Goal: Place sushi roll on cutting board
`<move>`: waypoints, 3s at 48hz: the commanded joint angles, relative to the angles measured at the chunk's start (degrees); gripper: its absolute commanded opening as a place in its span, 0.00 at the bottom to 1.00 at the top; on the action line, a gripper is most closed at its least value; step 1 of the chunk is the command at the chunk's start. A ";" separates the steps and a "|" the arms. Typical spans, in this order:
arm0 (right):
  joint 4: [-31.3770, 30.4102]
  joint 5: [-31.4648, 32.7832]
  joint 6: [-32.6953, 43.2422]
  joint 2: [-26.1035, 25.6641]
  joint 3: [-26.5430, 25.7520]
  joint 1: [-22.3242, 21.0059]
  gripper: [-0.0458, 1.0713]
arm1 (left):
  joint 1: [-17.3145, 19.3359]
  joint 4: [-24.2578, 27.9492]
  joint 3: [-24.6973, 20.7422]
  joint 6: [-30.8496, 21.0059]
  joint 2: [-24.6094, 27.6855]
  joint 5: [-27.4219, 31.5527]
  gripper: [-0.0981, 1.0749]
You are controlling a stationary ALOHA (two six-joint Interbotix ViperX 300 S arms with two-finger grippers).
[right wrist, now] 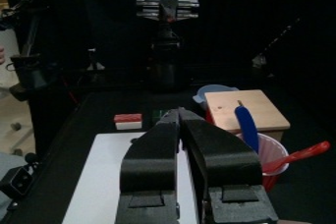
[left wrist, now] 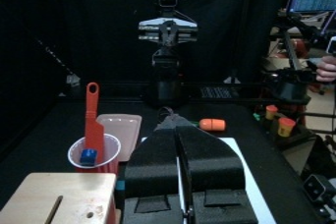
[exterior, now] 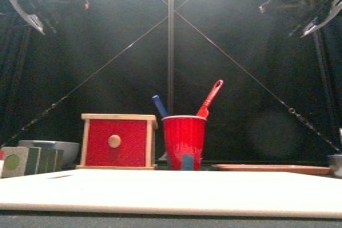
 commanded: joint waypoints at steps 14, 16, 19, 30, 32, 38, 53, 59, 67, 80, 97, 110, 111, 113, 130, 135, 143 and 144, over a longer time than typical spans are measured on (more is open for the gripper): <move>-2.81 -0.44 0.62 1.32 -1.14 0.00 0.05 | 0.00 -11.69 -1.32 -0.26 0.97 -0.62 0.12; -3.16 -0.44 0.62 1.76 -1.05 0.00 0.05 | 0.00 -14.41 -1.23 -0.26 0.97 -0.44 0.16; -3.60 -0.44 0.62 2.20 -0.97 0.00 0.05 | 0.00 -19.60 -1.32 -0.26 0.97 0.18 0.22; -4.04 -0.44 0.70 4.04 0.09 0.00 0.05 | 0.18 -39.46 -1.23 -0.18 1.23 6.15 0.54; -4.04 -0.44 0.62 4.22 0.26 0.00 0.05 | 0.26 -41.92 -1.14 -0.18 1.49 7.21 0.59; -4.04 -0.44 0.70 4.75 0.79 0.00 0.05 | 1.05 -47.20 -1.32 -0.18 2.55 10.37 0.74; -4.04 -0.44 0.70 4.75 1.41 0.00 0.05 | 7.73 -47.99 -2.11 -0.26 7.73 20.48 0.89; -3.96 -0.44 0.79 4.75 1.49 0.09 0.05 | 11.07 -47.64 -2.37 -0.26 9.49 24.96 0.89; -3.60 -0.44 0.79 4.75 1.41 0.18 0.05 | 18.37 -44.56 -2.20 -0.35 9.49 31.29 0.89; -3.43 -0.44 0.79 4.75 0.88 -0.18 0.05 | 26.89 -41.84 -2.20 -2.02 9.76 41.48 0.89; -3.43 -0.44 0.79 5.54 0.09 -0.35 0.05 | 26.63 -30.67 -2.37 -18.11 9.84 46.85 0.89; -3.34 -0.44 0.88 6.86 -0.44 -0.35 0.05 | 17.84 -17.75 -4.04 -37.97 10.81 46.41 0.89; -3.34 -0.53 0.79 6.94 -0.44 -0.35 0.05 | 16.44 -16.35 -4.22 -40.34 11.43 46.23 0.89; -3.34 -0.53 0.79 7.12 -0.53 -0.35 0.05 | 14.59 -14.24 -4.57 -43.42 12.30 46.23 0.89; -3.16 -0.53 0.88 7.73 -1.05 -0.35 0.05 | 5.71 2.55 -6.50 -68.64 19.60 46.05 0.89; -2.90 -0.53 0.88 7.73 -0.97 -0.35 0.05 | 2.99 7.38 -7.03 -75.15 21.45 46.49 0.89; -2.90 -0.53 0.88 7.73 -0.97 -0.35 0.05 | -0.88 10.90 -8.26 -83.50 24.35 46.67 0.89; -2.90 -0.53 0.88 7.82 -0.97 -0.35 0.05 | -1.67 11.25 -8.53 -84.38 25.05 46.67 0.89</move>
